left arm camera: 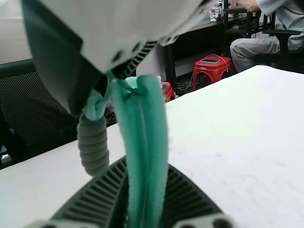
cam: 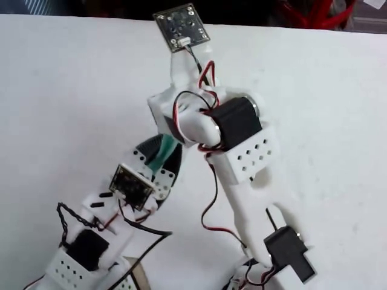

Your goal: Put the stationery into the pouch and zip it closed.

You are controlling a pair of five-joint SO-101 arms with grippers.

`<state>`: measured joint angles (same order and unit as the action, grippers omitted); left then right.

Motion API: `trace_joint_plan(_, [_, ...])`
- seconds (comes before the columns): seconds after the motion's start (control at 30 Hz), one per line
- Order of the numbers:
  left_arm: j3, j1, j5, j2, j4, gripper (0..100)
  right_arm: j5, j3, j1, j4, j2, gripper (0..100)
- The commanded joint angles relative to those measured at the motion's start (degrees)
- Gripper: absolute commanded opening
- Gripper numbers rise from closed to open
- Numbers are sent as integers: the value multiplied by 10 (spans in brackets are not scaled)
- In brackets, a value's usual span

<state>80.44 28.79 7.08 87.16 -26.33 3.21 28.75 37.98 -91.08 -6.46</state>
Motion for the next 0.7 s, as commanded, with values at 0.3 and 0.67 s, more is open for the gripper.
trace_joint_plan(0.3, [10, 2, 4, -8, -8, 23, -33, -1, -81, 3, -6, 19])
trace_joint_plan(0.67, [11, 2, 4, -8, -8, 23, -53, -1, -149, 15, -6, 19])
